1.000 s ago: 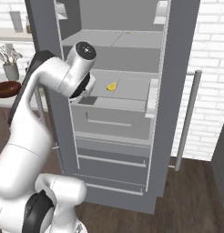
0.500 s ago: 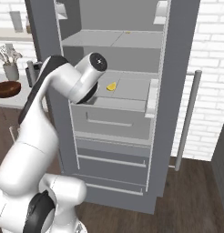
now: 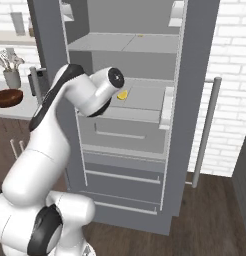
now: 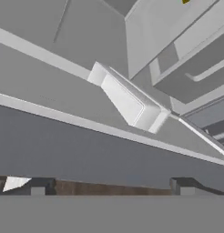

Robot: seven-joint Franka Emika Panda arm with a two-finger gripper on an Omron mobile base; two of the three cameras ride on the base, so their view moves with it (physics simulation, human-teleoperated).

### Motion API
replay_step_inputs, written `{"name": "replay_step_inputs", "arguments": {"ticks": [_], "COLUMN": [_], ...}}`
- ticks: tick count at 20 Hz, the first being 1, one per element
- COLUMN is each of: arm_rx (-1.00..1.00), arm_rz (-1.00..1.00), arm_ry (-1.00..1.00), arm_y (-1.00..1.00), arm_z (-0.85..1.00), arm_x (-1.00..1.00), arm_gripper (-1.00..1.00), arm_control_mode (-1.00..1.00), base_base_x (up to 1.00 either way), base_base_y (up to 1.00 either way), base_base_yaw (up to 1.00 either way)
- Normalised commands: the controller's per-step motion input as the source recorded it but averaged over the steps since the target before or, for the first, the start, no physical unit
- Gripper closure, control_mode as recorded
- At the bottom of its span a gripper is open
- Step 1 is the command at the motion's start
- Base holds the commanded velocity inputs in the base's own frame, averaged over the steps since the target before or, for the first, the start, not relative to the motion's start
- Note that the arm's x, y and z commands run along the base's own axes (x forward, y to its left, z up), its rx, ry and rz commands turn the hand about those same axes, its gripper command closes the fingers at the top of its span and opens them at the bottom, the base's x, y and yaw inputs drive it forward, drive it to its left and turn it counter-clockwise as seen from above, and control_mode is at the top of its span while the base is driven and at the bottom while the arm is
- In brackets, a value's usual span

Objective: Grab a lemon wedge from the fridge and one ice cube from the ice bowl, and put them in the glass of lemonade.

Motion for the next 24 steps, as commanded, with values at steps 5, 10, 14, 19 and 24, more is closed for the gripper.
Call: {"name": "replay_step_inputs", "arguments": {"ticks": [5, 10, 14, 19, 24], "arm_rx": [0.05, 0.0, 0.01, 0.06, 0.1], "arm_rz": [0.0, 0.0, 0.0, 0.0, 0.0], "arm_ry": [0.14, 0.16, 0.08, 0.0, 0.0], "arm_y": [0.26, 0.38, 0.27, 0.14, 0.03], "arm_z": [0.0, 0.0, 0.0, 0.0, 0.0], "arm_x": [0.37, 0.37, 0.18, -0.06, -0.18], "arm_gripper": [-1.0, -1.0, -1.0, -1.0, -1.0], "arm_control_mode": [-1.0, -1.0, -1.0, -1.0, -1.0], "base_base_x": [0.0, 0.0, 0.0, 0.0, 0.0], "base_base_y": [0.0, 0.0, 0.0, 0.0, 0.0], "base_base_yaw": [0.0, 0.0, 0.0, 0.0, 0.0]}}
